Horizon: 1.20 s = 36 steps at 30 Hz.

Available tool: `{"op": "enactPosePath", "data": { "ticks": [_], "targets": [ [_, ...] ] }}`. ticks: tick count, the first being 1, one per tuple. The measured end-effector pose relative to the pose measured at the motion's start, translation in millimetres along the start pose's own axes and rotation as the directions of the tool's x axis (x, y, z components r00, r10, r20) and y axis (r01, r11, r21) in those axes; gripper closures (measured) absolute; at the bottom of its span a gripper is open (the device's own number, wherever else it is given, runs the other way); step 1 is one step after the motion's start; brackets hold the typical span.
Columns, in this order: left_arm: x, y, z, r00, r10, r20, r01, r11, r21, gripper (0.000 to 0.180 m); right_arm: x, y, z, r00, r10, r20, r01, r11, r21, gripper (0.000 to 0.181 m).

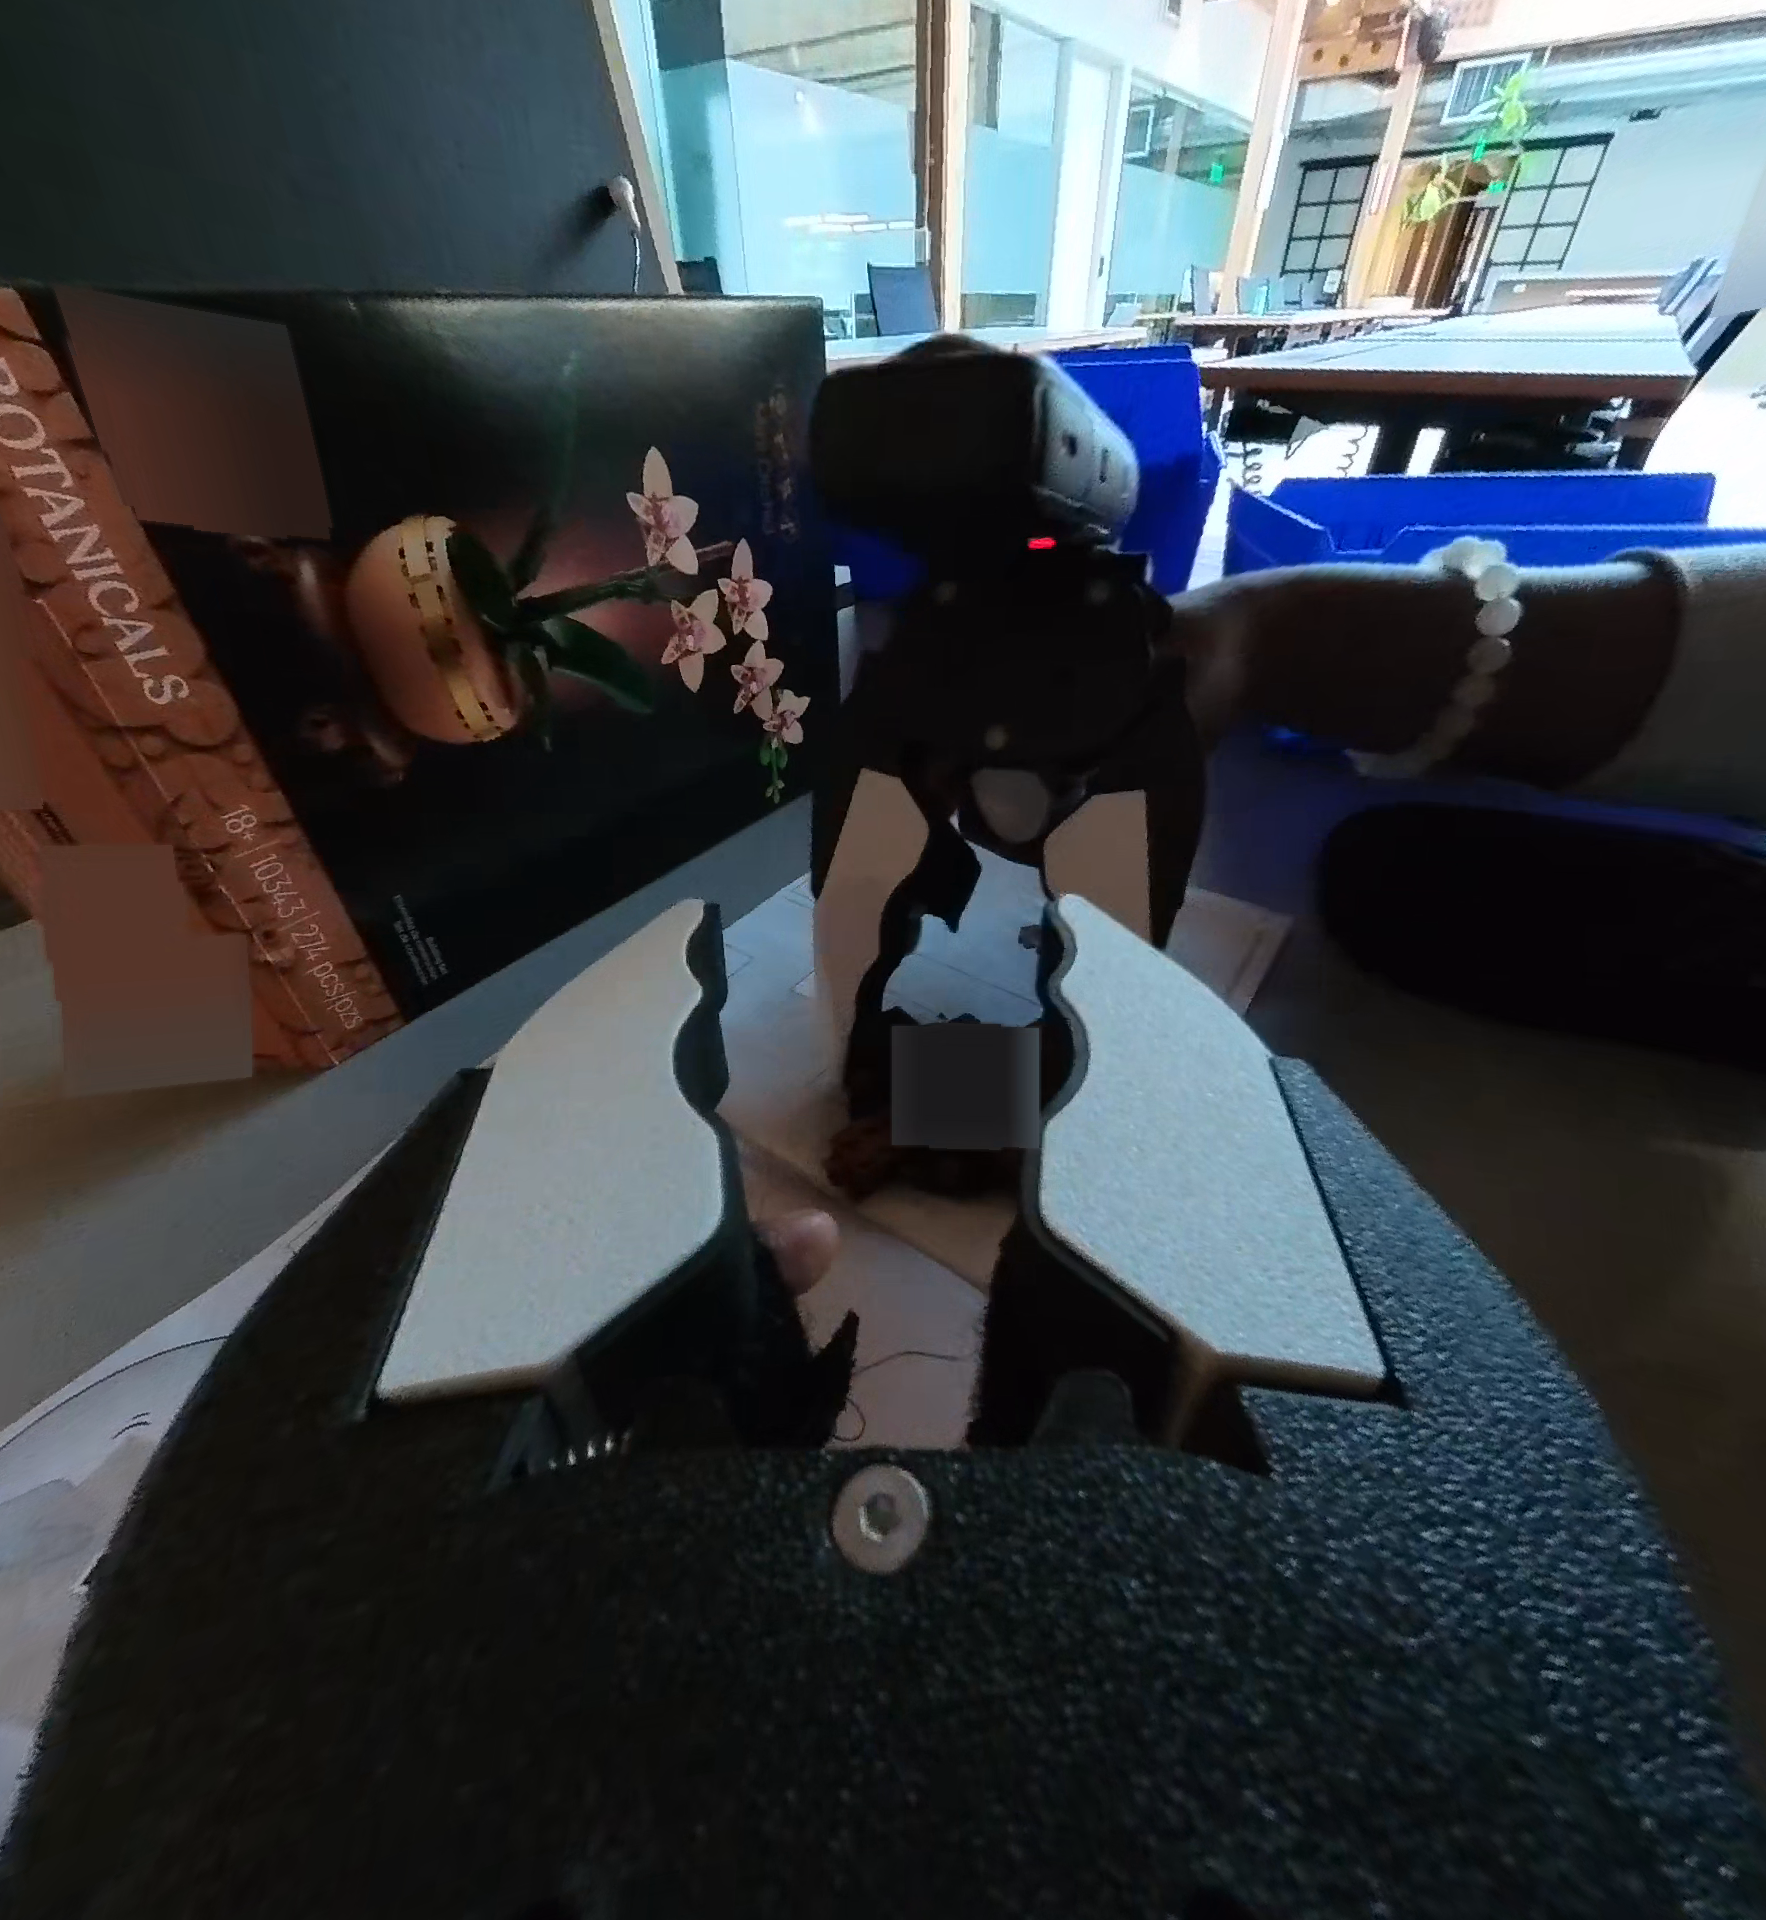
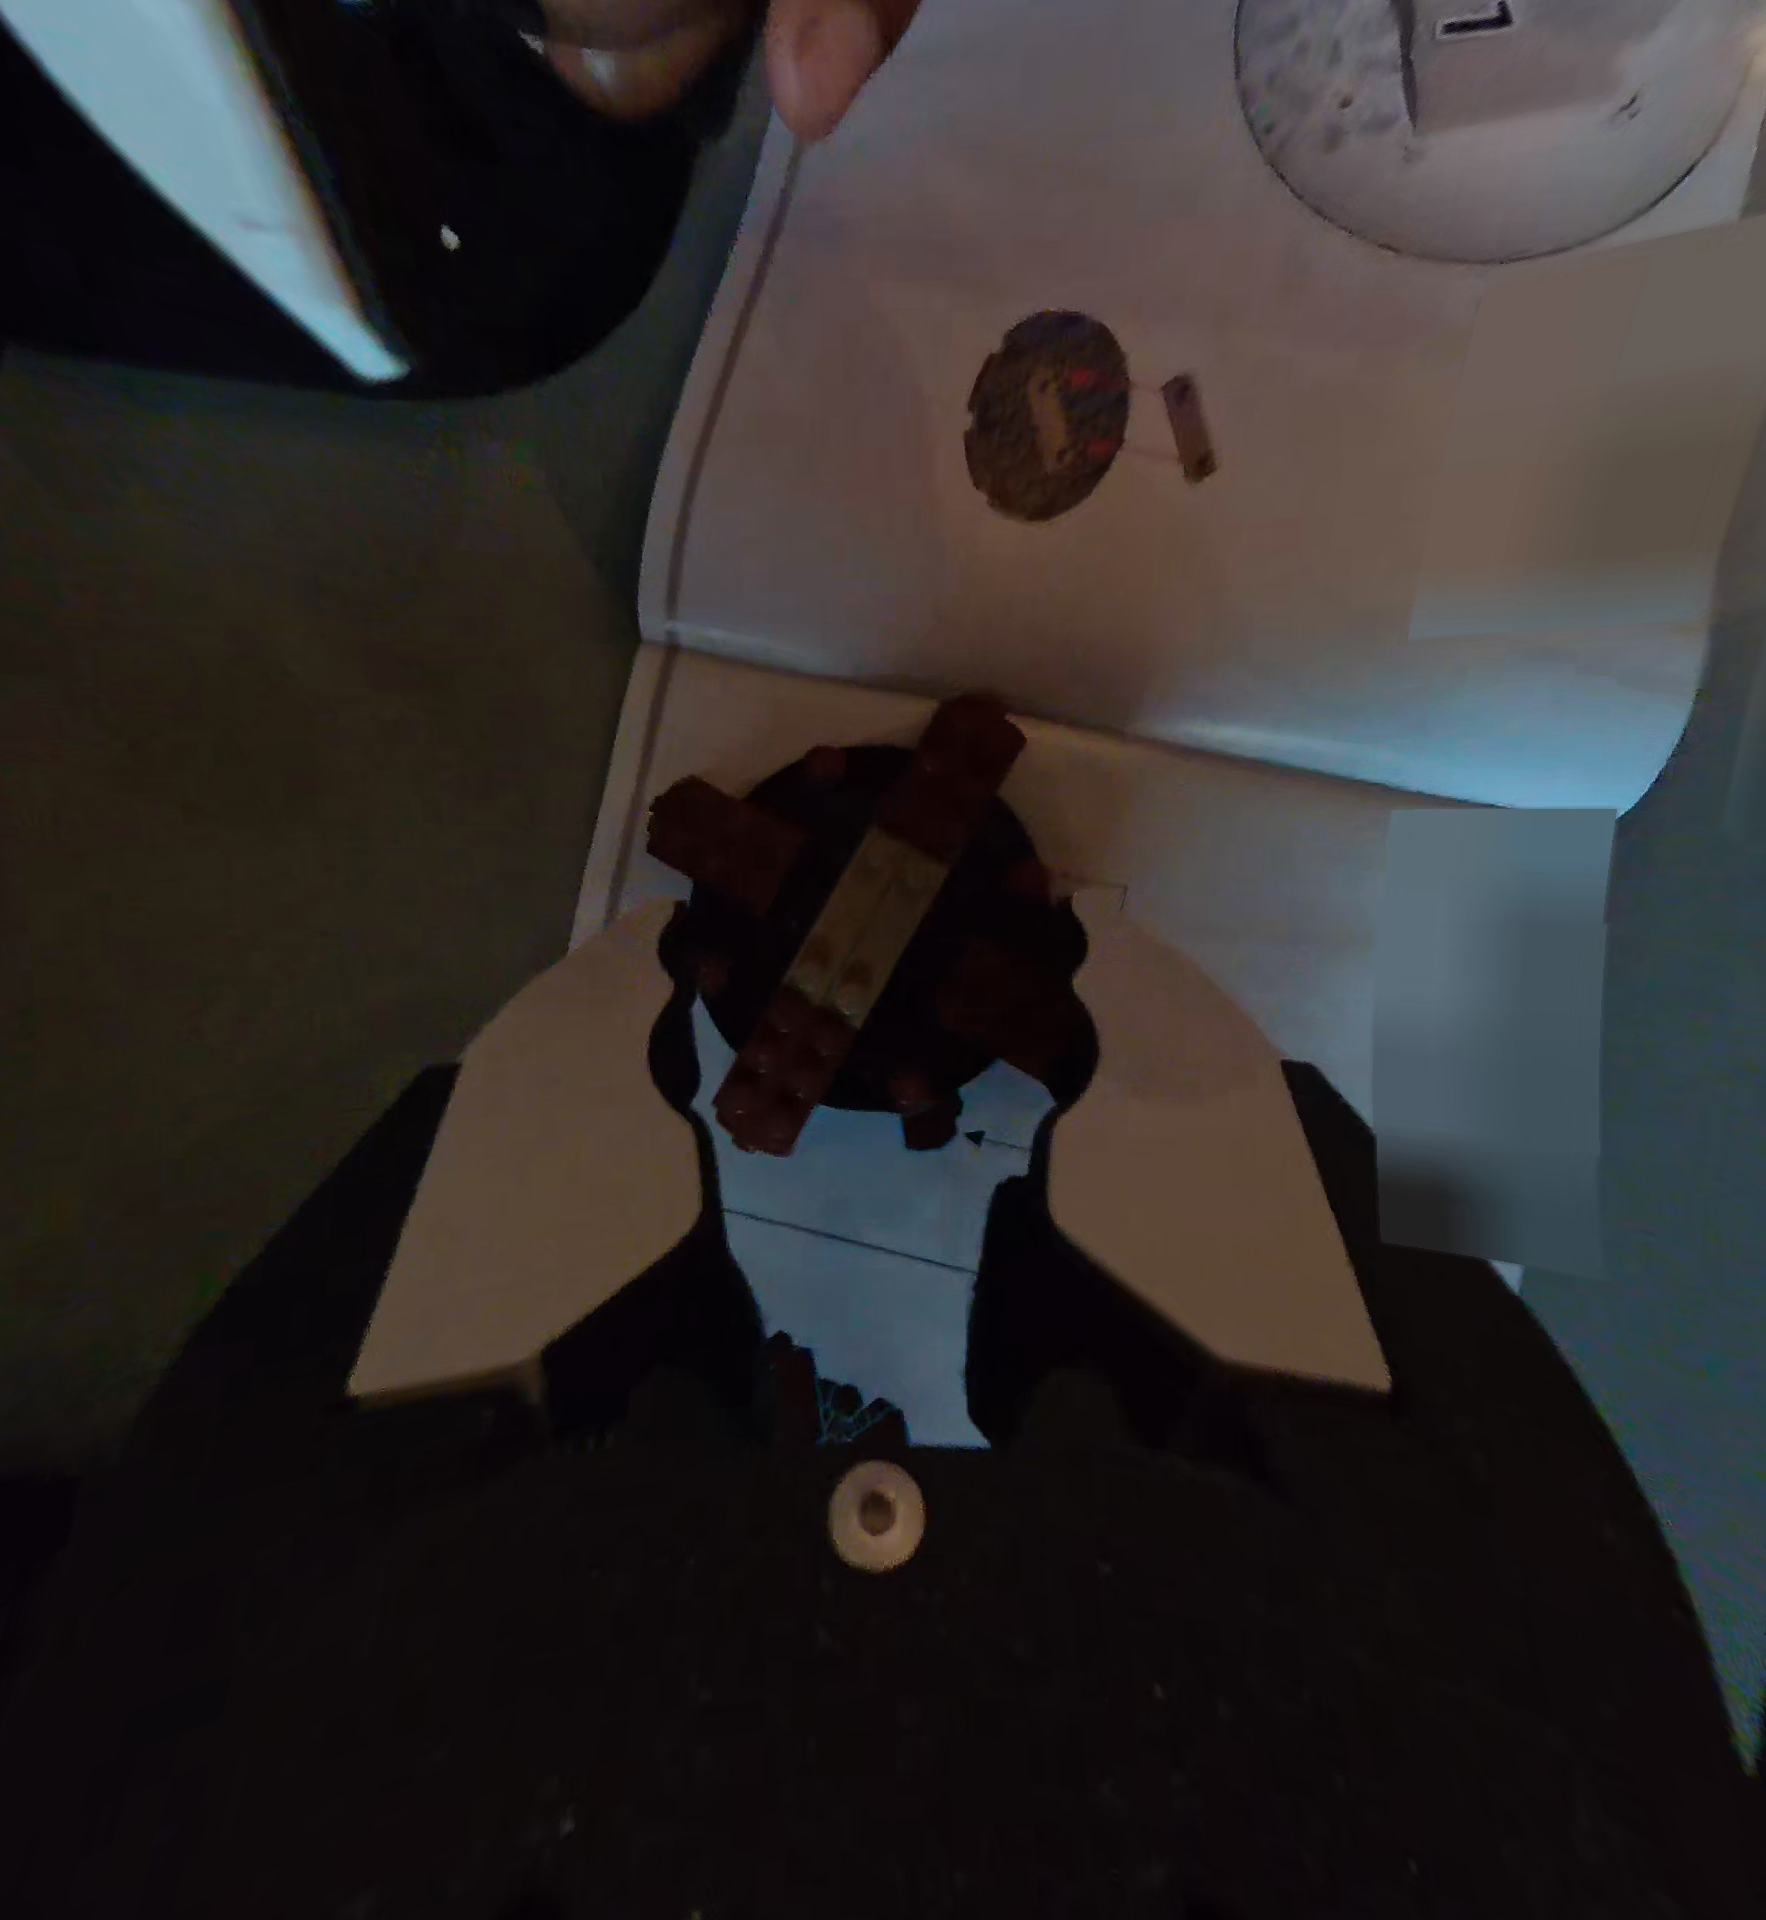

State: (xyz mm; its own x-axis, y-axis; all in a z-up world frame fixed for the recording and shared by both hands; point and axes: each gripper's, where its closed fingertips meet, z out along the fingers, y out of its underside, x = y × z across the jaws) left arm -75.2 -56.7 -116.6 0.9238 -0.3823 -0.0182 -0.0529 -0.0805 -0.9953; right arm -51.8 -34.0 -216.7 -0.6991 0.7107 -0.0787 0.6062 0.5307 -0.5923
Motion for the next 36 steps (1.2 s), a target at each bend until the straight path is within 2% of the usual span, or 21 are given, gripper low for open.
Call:
{"op": "enactPosePath", "data": {
  "ticks": [4, 7, 9, 13, 16, 17, 19, 20, 21, 23, 25, 30, 36],
  "targets": [
    [0, 2, 3, 1.0, 0.017, 0.007, -0.017, 1.0, -0.024, 0.121, 1, 5, -8, 0.998, 0.029, -0.055, -0.028, 0.999, 0.019, 0.117],
    [1, 3, 6, 1.0, -0.012, 0.002, 0.012, 0.998, -0.057, 0.109, 3, 6, -28, 0.986, 0.087, -0.143, -0.076, 0.994, 0.077, 0.117],
    [5, 0, 9, 0.996, -0.083, -0.034, 0.081, 0.994, -0.069, 0.103, 3, 3, -47, 0.972, 0.124, -0.202, -0.095, 0.985, 0.144, 0.117],
    [13, -6, 23, 0.961, -0.25, -0.116, 0.241, 0.966, -0.09, 0.118, -8, -7, -83, 0.941, 0.12, -0.316, -0.041, 0.968, 0.247, 0.118],
    [28, 0, 40, 0.9, -0.387, -0.201, 0.349, 0.916, -0.2, 0.12, -15, -11, -99, 0.908, 0.082, -0.411, 0.027, 0.967, 0.253, 0.12],
    [37, 0, 45, 0.865, -0.436, -0.249, 0.383, 0.894, -0.235, 0.12, -17, -12, -104, 0.896, 0.057, -0.441, 0.061, 0.967, 0.248, 0.133],
    [52, -5, 54, 0.782, -0.529, -0.331, 0.456, 0.846, -0.276, 0.131, -26, -22, -111, 0.881, 0.01, -0.472, 0.146, 0.945, 0.293, 0.159],
    [57, -4, 58, 0.753, -0.564, -0.339, 0.481, 0.824, -0.301, 0.137, -26, -25, -112, 0.873, 0.032, -0.486, 0.143, 0.937, 0.318, 0.14],
    [59, 2, 61, 0.749, -0.572, -0.334, 0.472, 0.815, -0.336, 0.136, -25, -20, -108, 0.874, 0.052, -0.483, 0.108, 0.949, 0.298, 0.129],
    [50, 12, 65, 0.791, -0.541, -0.285, 0.44, 0.828, -0.349, 0.13, -18, 1, -98, 0.867, 0.066, -0.494, 0.042, 0.978, 0.203, 0.124],
    [42, 13, 63, 0.819, -0.508, -0.267, 0.419, 0.847, -0.328, 0.13, -23, 17, -85, 0.898, 0.076, -0.434, -0.003, 0.986, 0.166, 0.115],
    [49, 31, 50, 0.885, -0.387, -0.259, 0.256, 0.869, -0.423, 0.131, -54, 19, -62, 0.973, 0.143, -0.181, -0.099, 0.968, 0.231, 0.116],
    [44, 45, 47, 0.921, -0.344, -0.184, 0.236, 0.866, -0.44, 0.128, -55, 27, -23, 0.951, 0.246, -0.185, -0.219, 0.964, 0.154, 0.081]
  ]
}}
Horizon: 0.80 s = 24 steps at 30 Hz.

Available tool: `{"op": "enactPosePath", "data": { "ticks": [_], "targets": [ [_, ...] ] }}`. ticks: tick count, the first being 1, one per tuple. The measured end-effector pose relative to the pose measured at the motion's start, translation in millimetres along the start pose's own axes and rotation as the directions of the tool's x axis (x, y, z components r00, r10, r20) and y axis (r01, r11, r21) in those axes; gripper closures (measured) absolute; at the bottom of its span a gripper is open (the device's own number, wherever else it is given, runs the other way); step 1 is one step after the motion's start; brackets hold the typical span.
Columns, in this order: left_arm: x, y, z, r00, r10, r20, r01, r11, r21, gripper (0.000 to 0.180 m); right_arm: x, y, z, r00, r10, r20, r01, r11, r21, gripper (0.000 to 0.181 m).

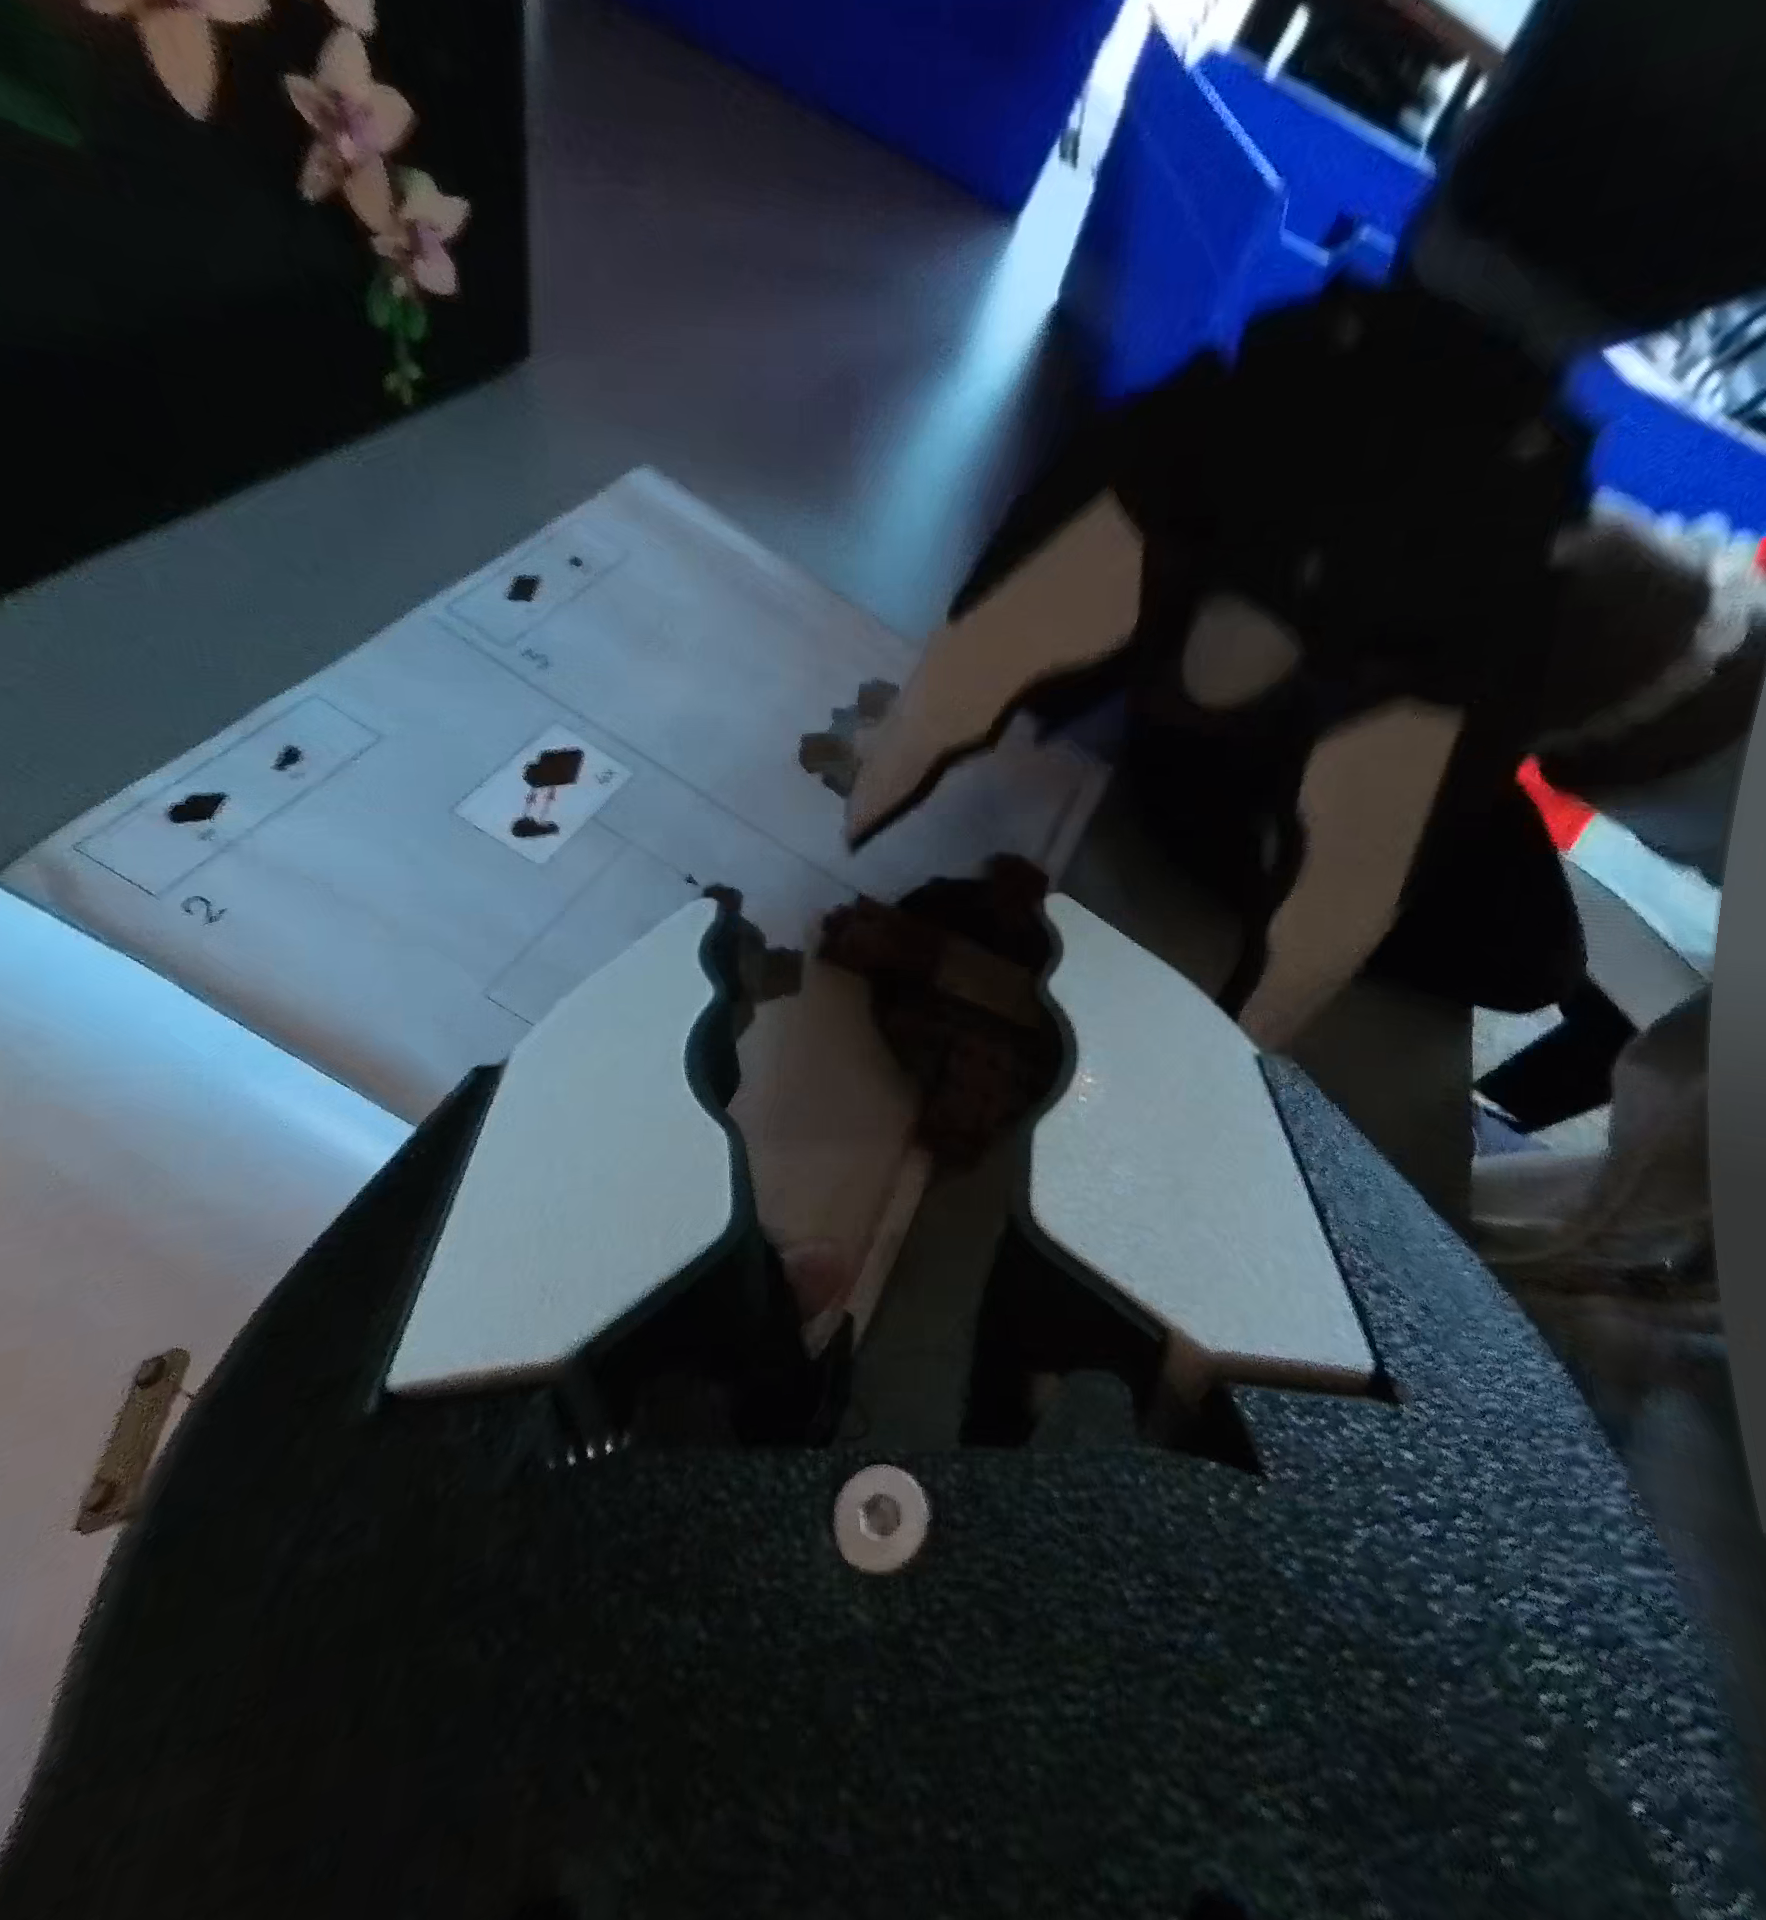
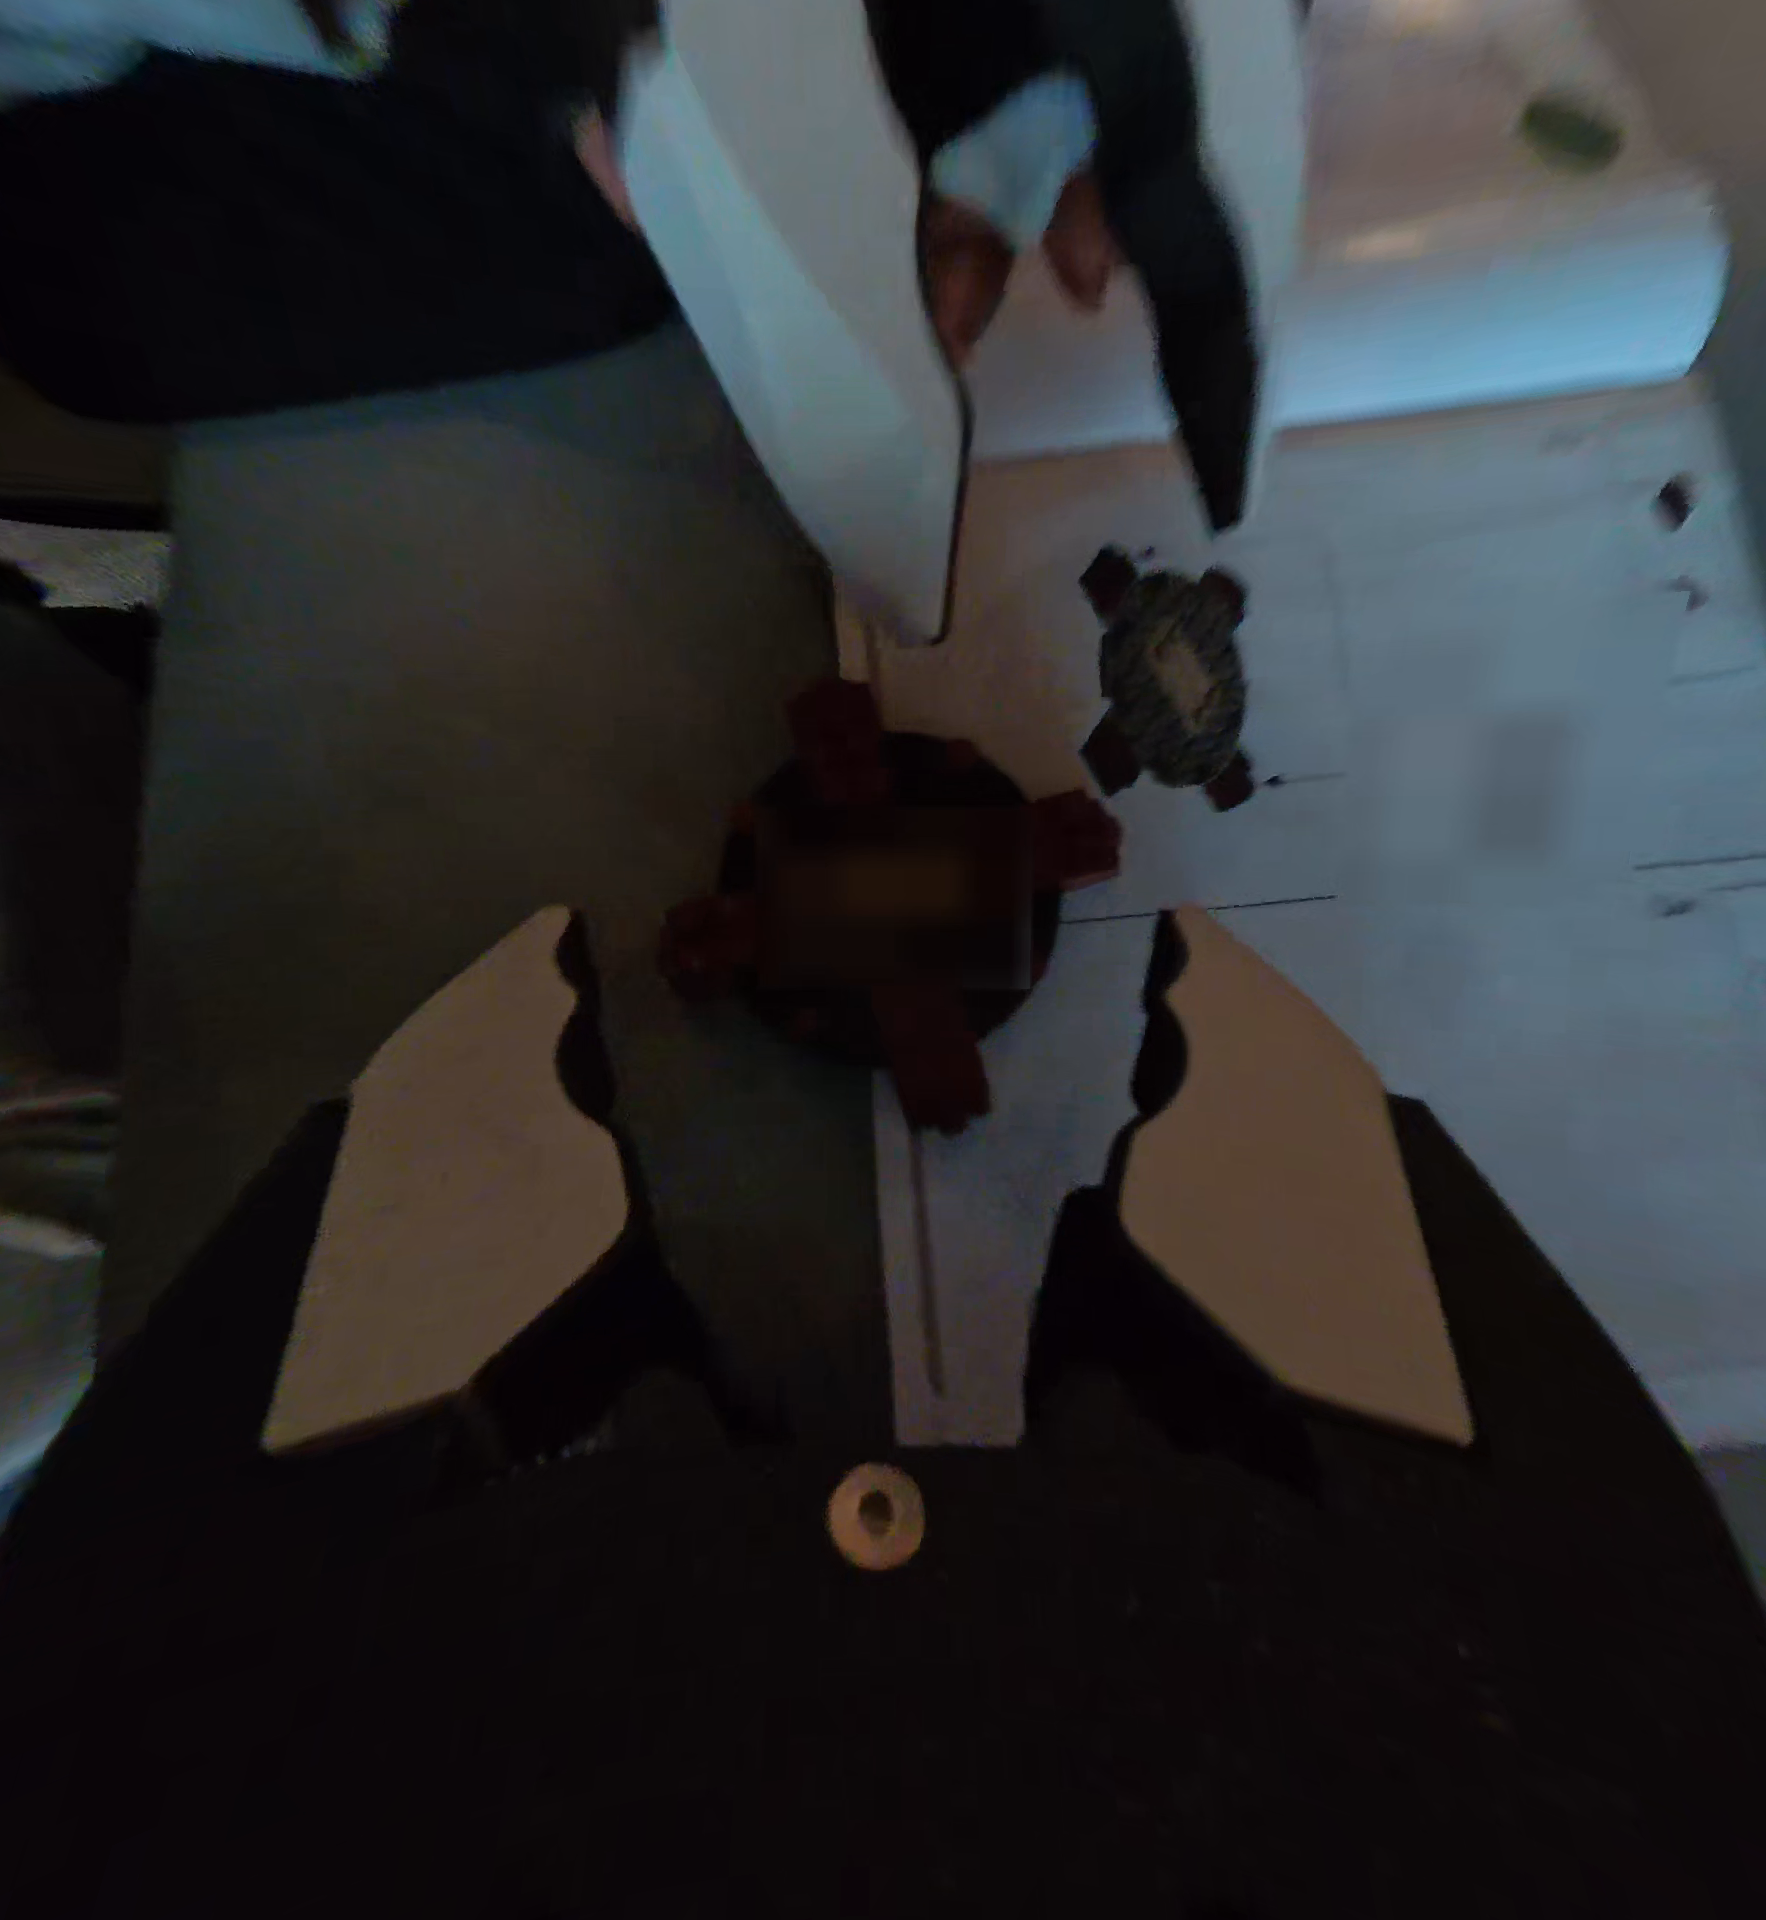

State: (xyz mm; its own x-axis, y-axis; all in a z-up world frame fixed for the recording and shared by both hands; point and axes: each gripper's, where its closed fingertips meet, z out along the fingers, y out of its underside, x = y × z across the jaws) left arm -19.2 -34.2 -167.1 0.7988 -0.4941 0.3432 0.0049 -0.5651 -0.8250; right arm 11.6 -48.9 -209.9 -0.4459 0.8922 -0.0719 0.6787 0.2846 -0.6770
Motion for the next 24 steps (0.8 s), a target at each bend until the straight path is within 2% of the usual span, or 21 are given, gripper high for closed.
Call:
{"op": "enactPosePath", "data": {
  "ticks": [2, 3, 6, 10, 14, 17, 20, 24],
  "targets": [
    [-1, -6, -3, 1.0, -0.01, -0.002, 0.01, 0.999, 0.043, 0.129, -1, 4, 10, 0.999, 0.02, -0.036, -0.022, 0.999, -0.041, 0.076],
    [-2, -7, -4, 1.0, -0.019, -0.005, 0.019, 0.998, 0.057, 0.129, -1, 3, 11, 0.998, 0.016, -0.057, -0.018, 0.999, -0.038, 0.08],
    [-2, -7, -4, 0.999, -0.041, -0.025, 0.042, 0.997, 0.066, 0.129, 6, 3, 11, 0.991, 0.01, -0.13, -0.016, 0.999, -0.046, 0.105],
    [-1, -10, -7, 0.997, -0.062, -0.053, 0.067, 0.993, 0.099, 0.128, 7, 3, 10, 0.992, 0.044, -0.122, -0.047, 0.999, -0.023, 0.105],
    [0, -11, -8, 0.99, -0.117, -0.083, 0.125, 0.988, 0.092, 0.122, 18, -7, -5, 0.984, 0.062, -0.167, -0.052, 0.997, 0.06, 0.106],
    [3, -14, -10, 0.977, -0.167, -0.13, 0.181, 0.978, 0.103, 0.119, 31, -24, -29, 0.96, -0.003, -0.281, 0.037, 0.992, 0.118, 0.106],
    [16, -24, -9, 0.949, -0.204, -0.242, 0.239, 0.963, 0.127, 0.123, 35, -44, -48, 0.917, -0.131, -0.377, 0.19, 0.974, 0.122, 0.105],
    [30, -36, -9, 0.909, -0.215, -0.358, 0.282, 0.948, 0.147, 0.137, 31, -58, -55, 0.871, -0.247, -0.423, 0.316, 0.944, 0.099, 0.105]
  ]
}}
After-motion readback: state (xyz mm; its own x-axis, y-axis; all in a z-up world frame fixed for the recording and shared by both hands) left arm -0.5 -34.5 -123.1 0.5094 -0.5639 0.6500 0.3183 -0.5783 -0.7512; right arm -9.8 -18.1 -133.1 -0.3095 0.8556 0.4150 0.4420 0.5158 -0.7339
